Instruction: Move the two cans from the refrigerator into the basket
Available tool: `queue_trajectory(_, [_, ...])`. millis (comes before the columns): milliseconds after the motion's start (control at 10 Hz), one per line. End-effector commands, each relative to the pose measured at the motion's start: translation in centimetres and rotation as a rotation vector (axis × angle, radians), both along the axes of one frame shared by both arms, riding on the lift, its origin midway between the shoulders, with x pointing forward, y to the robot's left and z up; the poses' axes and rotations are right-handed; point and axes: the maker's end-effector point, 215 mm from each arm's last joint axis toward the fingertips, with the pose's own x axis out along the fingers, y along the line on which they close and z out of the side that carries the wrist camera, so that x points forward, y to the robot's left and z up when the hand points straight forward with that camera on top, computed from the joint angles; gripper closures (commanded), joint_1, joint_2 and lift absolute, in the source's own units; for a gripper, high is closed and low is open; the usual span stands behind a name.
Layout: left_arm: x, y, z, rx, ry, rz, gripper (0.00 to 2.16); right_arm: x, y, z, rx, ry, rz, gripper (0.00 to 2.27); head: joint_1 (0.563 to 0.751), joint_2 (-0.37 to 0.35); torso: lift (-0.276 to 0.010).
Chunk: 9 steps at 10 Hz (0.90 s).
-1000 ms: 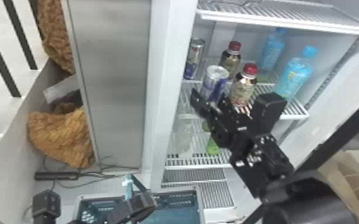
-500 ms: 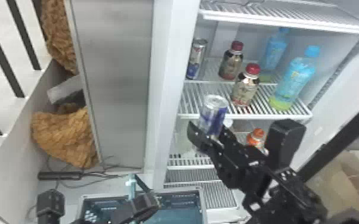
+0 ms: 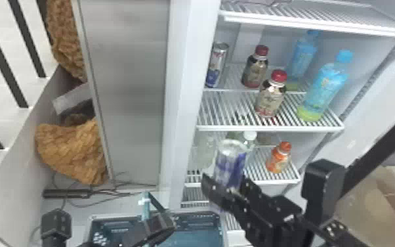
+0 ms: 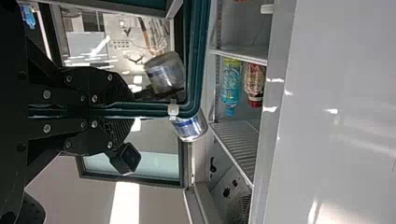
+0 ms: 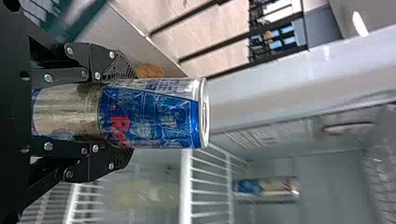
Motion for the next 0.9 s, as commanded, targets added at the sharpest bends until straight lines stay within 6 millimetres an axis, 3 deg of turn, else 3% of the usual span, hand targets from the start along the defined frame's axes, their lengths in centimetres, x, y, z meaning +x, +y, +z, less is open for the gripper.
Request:
queue_trajectory(0, [0.0, 0.0, 0.0, -0.002, 0.0, 0.001, 1.19, -2.5, 0.5, -0.9, -0.002, 0.07, 0.031, 1.22, 0.695, -0.186, -0.031])
queue_trajectory(500, [0.0, 0.0, 0.0, -0.002, 0.002, 0.003, 1.19, -9.0, 1.0, -5.7, -0.022, 0.313, 0.132, 1.22, 0.695, -0.189, -0.031])
queue_trajectory(800, [-0.1, -0.1, 0.0, -0.003, 0.003, 0.001, 1.19, -8.5, 1.4, -7.6, 0.012, 0.346, 0.174, 1.22, 0.695, -0.186, -0.031])
